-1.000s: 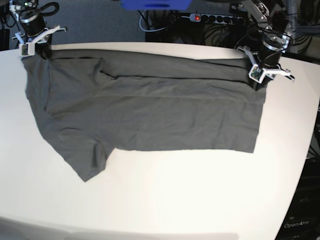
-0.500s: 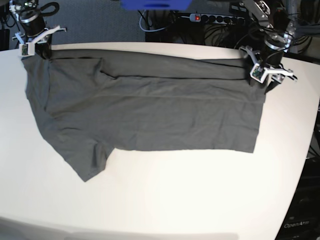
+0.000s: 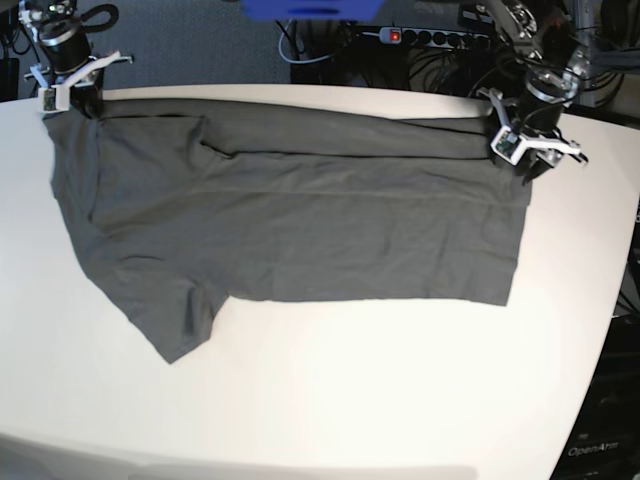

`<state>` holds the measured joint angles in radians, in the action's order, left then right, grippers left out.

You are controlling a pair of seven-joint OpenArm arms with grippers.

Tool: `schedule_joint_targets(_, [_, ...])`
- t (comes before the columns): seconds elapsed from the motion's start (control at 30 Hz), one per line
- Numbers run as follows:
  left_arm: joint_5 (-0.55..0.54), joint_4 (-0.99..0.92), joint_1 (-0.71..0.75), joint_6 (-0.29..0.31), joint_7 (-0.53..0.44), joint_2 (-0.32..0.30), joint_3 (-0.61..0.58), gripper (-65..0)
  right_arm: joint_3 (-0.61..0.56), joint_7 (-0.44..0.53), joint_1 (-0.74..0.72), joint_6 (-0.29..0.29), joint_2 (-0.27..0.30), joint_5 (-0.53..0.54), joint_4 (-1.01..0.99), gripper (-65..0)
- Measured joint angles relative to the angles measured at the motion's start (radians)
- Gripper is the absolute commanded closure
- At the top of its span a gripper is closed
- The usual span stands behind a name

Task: Fold the T-shirt properly
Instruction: 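Open the left gripper off the shirt's edge, then reposition the open left gripper over the folded edge's end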

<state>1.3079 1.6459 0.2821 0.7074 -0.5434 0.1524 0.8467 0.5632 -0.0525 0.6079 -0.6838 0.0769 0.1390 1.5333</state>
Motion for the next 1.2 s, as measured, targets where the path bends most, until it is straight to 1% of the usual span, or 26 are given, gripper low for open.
schedule_joint_targets(0.2, [0.002, 0.012, -0.002, 0.000, 0.000, -0.003, 0.000, -28.5, 0.000, 0.000, 0.000, 0.000, 0.000, 0.000, 0.000, -3.5])
schedule_joint_targets(0.4, [0.002, 0.019, -0.003, 0.000, -0.003, -0.027, -0.054, -28.5, 0.000, 0.000, 0.000, 0.000, 0.000, 0.000, 0.000, -3.5])
schedule_joint_targets(0.5, [0.006, 0.019, -0.003, 0.000, -0.003, -0.030, -0.059, -28.5, 0.000, 0.000, 0.000, 0.000, 0.000, 0.000, 0.000, -3.5])
schedule_joint_targets(0.6, [0.101, 0.019, -0.003, 0.000, -0.006, -0.030, -0.060, -28.4, 0.000, 0.000, 0.000, 0.000, 0.000, 0.000, 0.000, -3.5])
schedule_joint_targets(0.73, [0.129, 0.022, -0.002, 0.002, -0.011, -0.032, -0.060, -28.4, 0.000, 0.000, 0.000, 0.000, 0.000, 0.000, 0.000, -3.5])
schedule_joint_targets(0.9, [0.131, 0.093, 0.001, 0.000, -0.137, -0.027, -0.052, -28.4, 0.000, 0.000, 0.000, 0.000, 0.000, 0.001, 0.000, -3.5])
schedule_joint_targets(1.0, [0.134, 0.117, 0.002, 0.001, -0.164, -0.013, -0.052, -28.4, 0.000, 0.000, 0.000, 0.000, 0.000, 0.000, 0.000, -3.5])
schedule_joint_targets(1.13, [0.134, 0.129, 0.024, 0.000, -0.172, -0.021, -0.058, -28.4, 0.000, 0.000, 0.000, 0.000, 0.000, 0.000, 0.000, -3.5])
schedule_joint_targets(1.2, [0.141, 0.129, 0.043, 0.003, -0.210, -0.019, -0.056, -28.4, 0.000, 0.000, 0.000, 0.000, -0.002, 0.001, 0.000, -3.5])
